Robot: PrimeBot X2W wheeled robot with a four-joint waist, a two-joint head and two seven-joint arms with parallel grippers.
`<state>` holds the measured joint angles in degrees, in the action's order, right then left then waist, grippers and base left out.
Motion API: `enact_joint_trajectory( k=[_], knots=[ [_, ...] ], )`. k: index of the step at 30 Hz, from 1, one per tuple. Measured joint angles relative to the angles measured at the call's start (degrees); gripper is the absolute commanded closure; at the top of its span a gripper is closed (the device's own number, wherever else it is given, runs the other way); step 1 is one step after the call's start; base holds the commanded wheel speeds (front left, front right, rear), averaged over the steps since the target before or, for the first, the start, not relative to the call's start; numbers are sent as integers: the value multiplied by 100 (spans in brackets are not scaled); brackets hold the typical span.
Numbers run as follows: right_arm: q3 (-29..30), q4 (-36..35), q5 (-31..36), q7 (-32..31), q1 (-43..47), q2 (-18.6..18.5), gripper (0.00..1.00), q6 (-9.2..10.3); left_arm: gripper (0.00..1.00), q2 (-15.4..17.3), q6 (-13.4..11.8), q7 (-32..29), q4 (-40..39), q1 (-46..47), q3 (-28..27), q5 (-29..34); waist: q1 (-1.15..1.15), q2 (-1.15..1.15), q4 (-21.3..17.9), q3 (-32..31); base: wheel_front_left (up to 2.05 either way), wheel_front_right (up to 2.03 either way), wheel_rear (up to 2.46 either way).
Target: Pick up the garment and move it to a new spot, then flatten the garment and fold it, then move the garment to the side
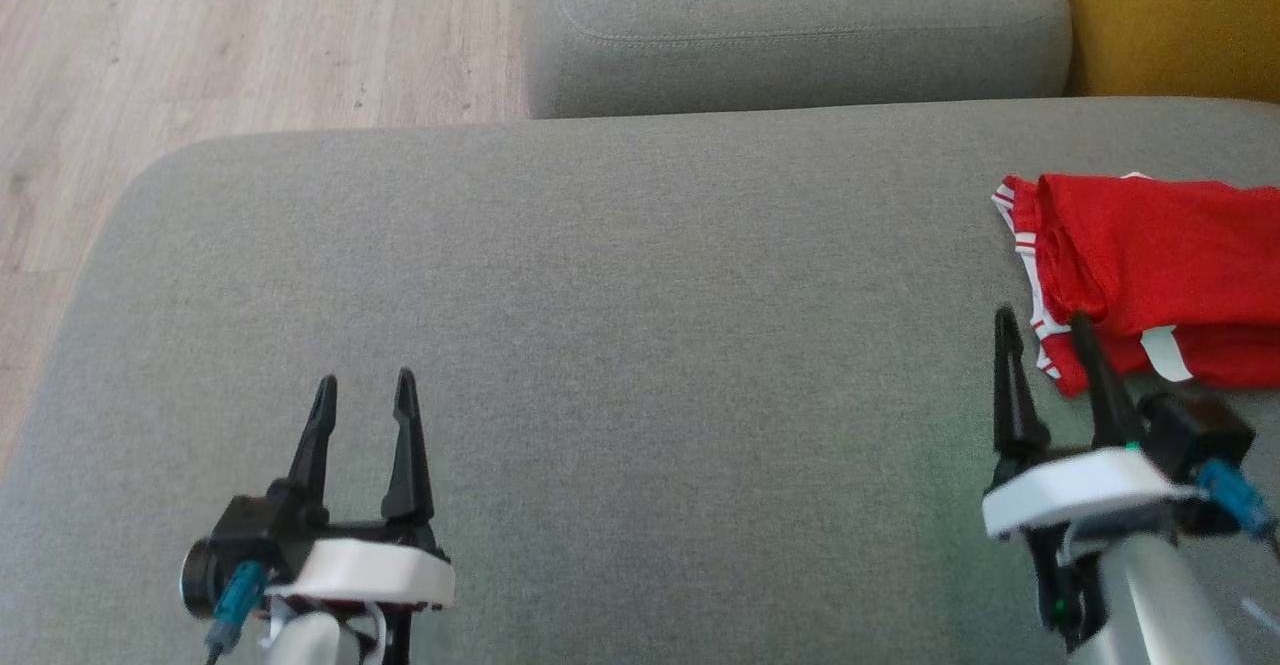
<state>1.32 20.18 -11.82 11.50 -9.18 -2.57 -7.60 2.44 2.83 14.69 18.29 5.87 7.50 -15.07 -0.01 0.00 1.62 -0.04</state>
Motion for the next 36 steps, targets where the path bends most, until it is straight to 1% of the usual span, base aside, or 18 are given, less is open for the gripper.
enact_joint_trajectory(
  k=[4, 6, 12, 21, 24, 28, 32, 36],
  knots=[
    [-107, 125, -77, 171, 263, -1, 0, 0, 0, 3, -86, 0, -22, -157, -12, -35, 0, 0, 20, -37, 0, 0, 0],
    [-141, 171, -67, 230, 282, -1, 0, 0, 0, 3, -90, 0, -25, -186, -18, -55, 1, 0, 22, -48, 0, 0, 0],
    [-237, 218, -3, 271, 281, -1, 0, 0, 0, 3, -181, 0, -121, -187, -34, -55, 1, 0, 36, -71, 0, 0, 0],
    [-275, 214, -3, 272, 281, -1, 0, 0, 0, 3, -191, 0, -162, -279, -37, -51, 1, 0, 30, -80, 0, 0, 0],
    [-286, 213, -4, 272, 281, -1, 0, 0, 0, 3, -241, 0, -163, -279, -38, -57, 1, 0, 23, -72, 0, 0, 0],
    [-342, 211, -14, 272, 281, -1, 0, 0, 0, 3, -220, 0, -163, -276, -38, -57, 1, 0, 17, -62, 0, 0, 0],
    [-432, 190, -14, 272, 281, -1, 0, 0, 0, 2, -130, 0, -163, -274, -109, -57, 1, 0, 10, -56, 0, 0, 0],
    [-436, 175, -14, 272, 281, -1, 0, 0, 0, 7, -123, 0, -201, -272, -200, -54, 1, 0, 5, -52, 0, 0, 0]
  ],
)
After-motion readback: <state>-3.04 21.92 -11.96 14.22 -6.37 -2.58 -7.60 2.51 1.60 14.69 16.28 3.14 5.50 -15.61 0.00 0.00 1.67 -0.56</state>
